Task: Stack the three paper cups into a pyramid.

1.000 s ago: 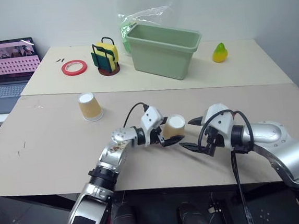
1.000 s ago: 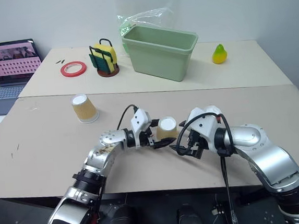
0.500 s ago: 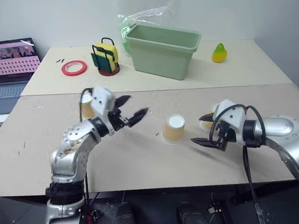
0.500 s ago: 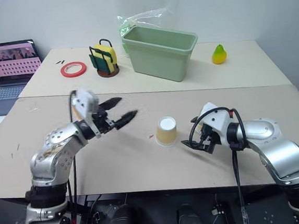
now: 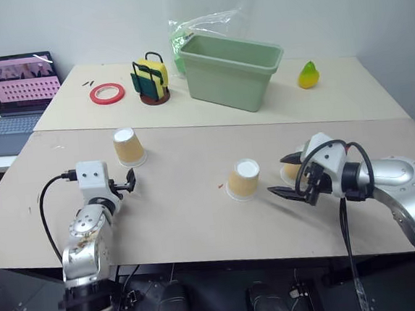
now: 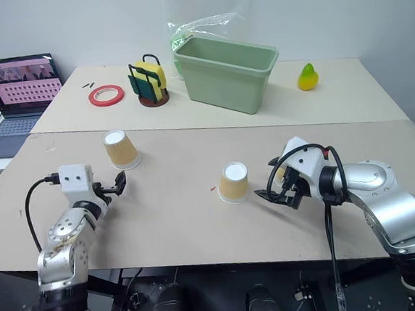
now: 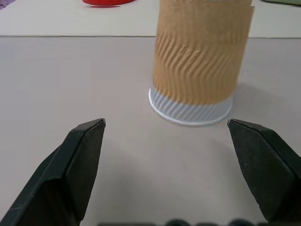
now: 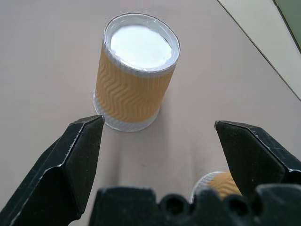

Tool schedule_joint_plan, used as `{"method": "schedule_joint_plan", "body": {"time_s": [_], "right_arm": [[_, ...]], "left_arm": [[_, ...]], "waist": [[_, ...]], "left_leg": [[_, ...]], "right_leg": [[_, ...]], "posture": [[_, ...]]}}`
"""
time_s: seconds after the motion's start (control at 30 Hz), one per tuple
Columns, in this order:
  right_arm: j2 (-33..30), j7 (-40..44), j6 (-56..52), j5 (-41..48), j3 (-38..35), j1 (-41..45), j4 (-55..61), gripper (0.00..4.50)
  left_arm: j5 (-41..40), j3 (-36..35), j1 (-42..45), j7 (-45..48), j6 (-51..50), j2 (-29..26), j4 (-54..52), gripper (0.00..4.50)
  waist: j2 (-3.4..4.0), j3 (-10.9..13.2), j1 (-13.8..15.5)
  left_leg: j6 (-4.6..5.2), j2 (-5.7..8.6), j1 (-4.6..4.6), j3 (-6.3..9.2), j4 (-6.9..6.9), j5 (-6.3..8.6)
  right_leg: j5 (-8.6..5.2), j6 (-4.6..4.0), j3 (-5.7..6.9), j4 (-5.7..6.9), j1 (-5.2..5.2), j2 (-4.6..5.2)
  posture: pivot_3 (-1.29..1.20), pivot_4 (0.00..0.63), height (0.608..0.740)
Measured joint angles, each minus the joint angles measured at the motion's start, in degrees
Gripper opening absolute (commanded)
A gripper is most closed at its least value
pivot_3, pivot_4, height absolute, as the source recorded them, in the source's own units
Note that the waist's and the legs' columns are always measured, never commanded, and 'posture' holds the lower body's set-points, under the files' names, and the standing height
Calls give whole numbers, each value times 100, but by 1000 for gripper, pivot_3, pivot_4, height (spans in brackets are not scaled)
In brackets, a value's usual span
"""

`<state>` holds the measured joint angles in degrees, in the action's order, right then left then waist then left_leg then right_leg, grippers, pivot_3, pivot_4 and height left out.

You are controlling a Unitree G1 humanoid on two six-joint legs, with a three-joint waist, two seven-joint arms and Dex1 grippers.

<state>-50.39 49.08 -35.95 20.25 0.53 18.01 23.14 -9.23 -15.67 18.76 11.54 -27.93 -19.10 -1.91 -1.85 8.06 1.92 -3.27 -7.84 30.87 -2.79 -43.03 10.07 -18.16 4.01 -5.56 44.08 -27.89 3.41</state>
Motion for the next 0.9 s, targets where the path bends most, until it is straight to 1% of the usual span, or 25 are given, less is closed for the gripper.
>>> {"method": "schedule_joint_plan", "body": {"time_s": [0.07, 0.1, 0.2, 0.47, 0.67, 0.87, 0.9], "right_arm": [[2, 3, 0, 3, -4, -5, 5, 4500], [2, 2, 0, 3, -4, -5, 3, 4500], [10, -33, 0, 13, -8, -45, 32, 4500], [45, -116, 0, 11, -15, -103, 86, 4500], [50, -149, 0, 10, -15, -105, 110, 4500], [63, -182, 0, 9, -15, -112, 117, 4500], [63, -182, 0, 9, -15, -122, 118, 4500]], "left_arm": [[-4, 51, 359, 228, 278, -131, 456, 4448], [-3, 62, 403, 258, 308, -140, 525, 4448], [-2, 221, 832, 661, 750, -214, 1200, 4448], [1, 349, 1776, 1012, 1392, -217, 2389, 4448], [7, 421, 2010, 1063, 1633, -214, 2910, 4448], [4, 462, 2077, 1103, 1750, -189, 2990, 4448], [4, 462, 2078, 1103, 1768, -186, 2990, 4198]], "waist": [[0, 0, 24], [0, 0, 25], [0, 0, 33], [0, 0, 32], [0, 0, 25], [0, 0, 29], [0, 0, 29]], "left_leg": [[0, 0, 4, -2, 1, 0], [0, 0, 3, -2, 1, 0], [0, 0, 5, -2, 4, 0], [-1, 0, 8, -2, 3, -1], [-1, 0, 12, -2, 6, -1], [-2, 0, 14, -2, 5, -2], [-2, 0, 14, -2, 5, -2]], "right_leg": [[9, 17, -1, -2, -1, 0], [11, 22, -1, -1, -1, 0], [15, 28, 0, 1, -5, 0], [19, 35, 0, 1, -6, 0], [18, 36, 0, 5, -14, -1], [19, 36, 1, 5, -14, -1], [19, 36, 1, 5, -14, -1]], "posture": [[0, 150, 656], [0, 150, 656], [0, 150, 656], [0, 150, 656], [0, 150, 656], [0, 150, 656], [0, 150, 656]]}}
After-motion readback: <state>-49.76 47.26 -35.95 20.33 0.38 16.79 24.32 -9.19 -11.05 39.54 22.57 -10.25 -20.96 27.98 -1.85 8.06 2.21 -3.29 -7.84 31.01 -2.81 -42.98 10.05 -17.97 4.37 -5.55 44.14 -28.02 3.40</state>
